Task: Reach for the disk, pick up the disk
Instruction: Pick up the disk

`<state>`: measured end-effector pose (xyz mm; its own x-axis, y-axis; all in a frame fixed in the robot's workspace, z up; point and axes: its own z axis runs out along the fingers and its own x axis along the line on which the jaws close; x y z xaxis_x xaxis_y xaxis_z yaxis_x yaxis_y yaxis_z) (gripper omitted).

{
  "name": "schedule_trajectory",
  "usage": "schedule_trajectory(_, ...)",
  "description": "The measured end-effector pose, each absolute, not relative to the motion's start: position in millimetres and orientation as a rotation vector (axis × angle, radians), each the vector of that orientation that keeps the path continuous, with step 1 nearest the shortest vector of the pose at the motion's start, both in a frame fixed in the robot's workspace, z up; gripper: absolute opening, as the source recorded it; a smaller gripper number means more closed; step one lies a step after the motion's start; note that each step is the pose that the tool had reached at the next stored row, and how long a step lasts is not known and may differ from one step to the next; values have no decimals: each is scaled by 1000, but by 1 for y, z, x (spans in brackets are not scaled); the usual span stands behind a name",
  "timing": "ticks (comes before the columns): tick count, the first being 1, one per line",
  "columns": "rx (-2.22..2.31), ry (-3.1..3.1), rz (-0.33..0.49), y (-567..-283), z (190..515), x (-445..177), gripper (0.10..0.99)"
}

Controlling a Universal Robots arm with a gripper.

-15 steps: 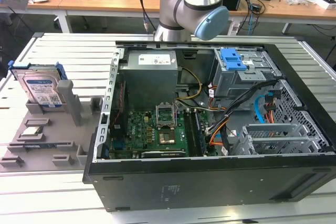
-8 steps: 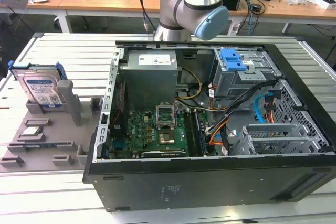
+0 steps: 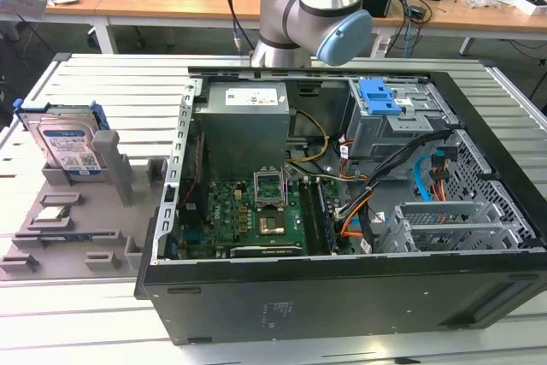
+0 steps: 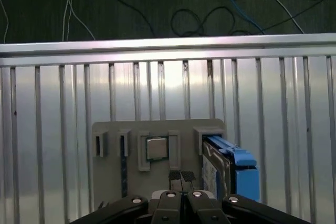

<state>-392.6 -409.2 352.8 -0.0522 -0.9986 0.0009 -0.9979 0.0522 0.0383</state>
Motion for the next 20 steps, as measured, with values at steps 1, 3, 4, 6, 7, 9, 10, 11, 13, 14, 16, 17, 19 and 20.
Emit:
schedule_trajectory(1,2127,-2275,-43,-409,353,-393,106)
schedule_trajectory(3,2068,-2330,-44,-409,353,-393,106)
schedule_trajectory(4,2053,-2343,-44,-409,353,-393,106)
schedule_trajectory(6,2043,-2352,-44,-409,353,-393,106)
schedule_trajectory(7,2043,-2352,-44,-409,353,-393,106)
schedule_trajectory(9,2043,-2352,-44,-409,353,-393,106)
schedule_trajectory(10,2043,-2352,-44,-409,353,-393,106)
schedule_trajectory(11,2043,-2352,-44,-409,353,-393,106)
schedule_trajectory(13,2043,-2352,-44,-409,353,-393,106)
schedule_trajectory(14,2044,-2352,-44,-409,353,-393,106)
schedule_trajectory(16,2044,-2352,-44,-409,353,-393,114)
schedule_trajectory(17,2044,-2351,-44,-409,353,-393,114)
schedule_trajectory(19,2044,-2351,-44,-409,353,-393,235)
schedule_trajectory(20,2044,-2351,-44,-409,353,-393,294)
